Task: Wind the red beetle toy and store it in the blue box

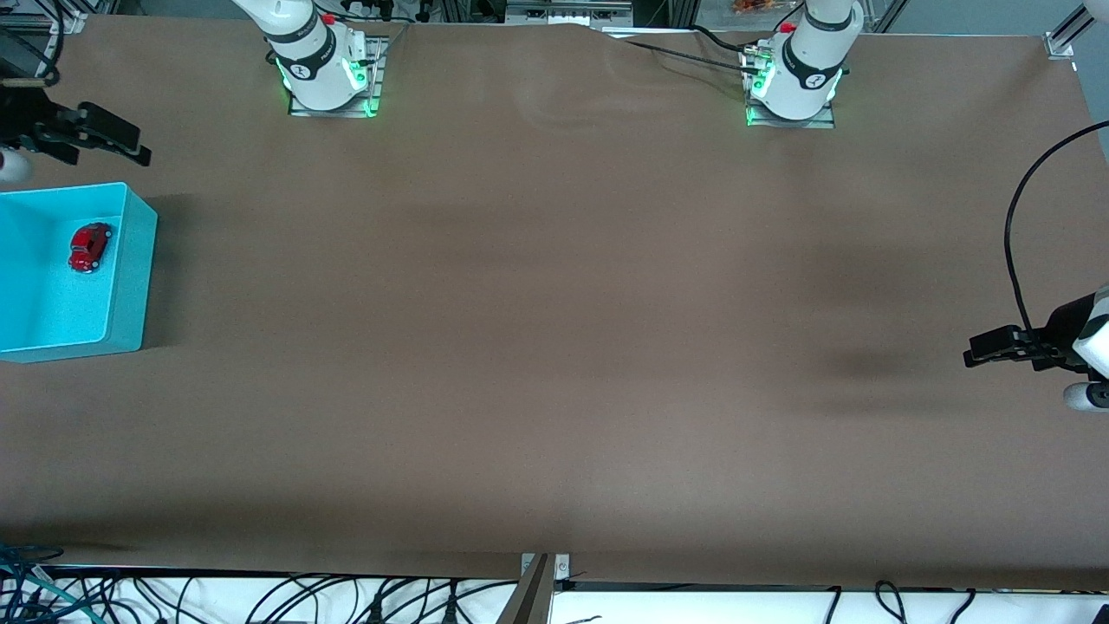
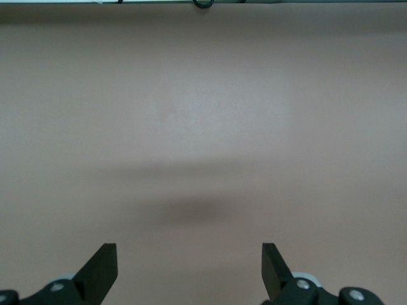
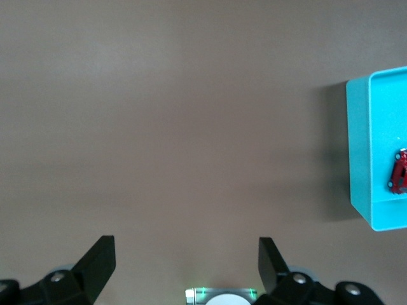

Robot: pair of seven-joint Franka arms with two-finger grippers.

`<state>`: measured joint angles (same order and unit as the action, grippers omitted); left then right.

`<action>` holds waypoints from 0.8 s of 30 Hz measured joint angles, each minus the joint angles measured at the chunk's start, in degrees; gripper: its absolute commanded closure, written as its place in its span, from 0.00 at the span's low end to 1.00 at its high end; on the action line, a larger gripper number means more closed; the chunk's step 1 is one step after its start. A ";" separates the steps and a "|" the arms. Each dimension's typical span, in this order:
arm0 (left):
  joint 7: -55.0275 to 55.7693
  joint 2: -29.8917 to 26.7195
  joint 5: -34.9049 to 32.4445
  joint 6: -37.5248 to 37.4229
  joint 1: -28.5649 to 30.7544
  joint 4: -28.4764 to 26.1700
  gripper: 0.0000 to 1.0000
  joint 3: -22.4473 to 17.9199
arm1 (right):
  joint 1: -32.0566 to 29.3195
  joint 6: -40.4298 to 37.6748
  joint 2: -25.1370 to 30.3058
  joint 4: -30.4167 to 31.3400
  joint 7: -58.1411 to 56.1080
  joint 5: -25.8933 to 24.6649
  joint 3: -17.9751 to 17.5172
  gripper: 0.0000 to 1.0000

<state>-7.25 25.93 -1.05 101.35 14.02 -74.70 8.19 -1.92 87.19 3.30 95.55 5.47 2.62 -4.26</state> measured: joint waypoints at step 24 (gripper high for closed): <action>0.00 0.09 0.00 0.00 0.11 0.00 0.00 0.08 | 0.20 2.97 -3.88 0.07 1.52 -2.78 -2.58 0.00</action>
<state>-7.25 26.03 -1.05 101.35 14.13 -74.70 8.26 -1.72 90.16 -0.58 95.62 6.99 -0.16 -6.84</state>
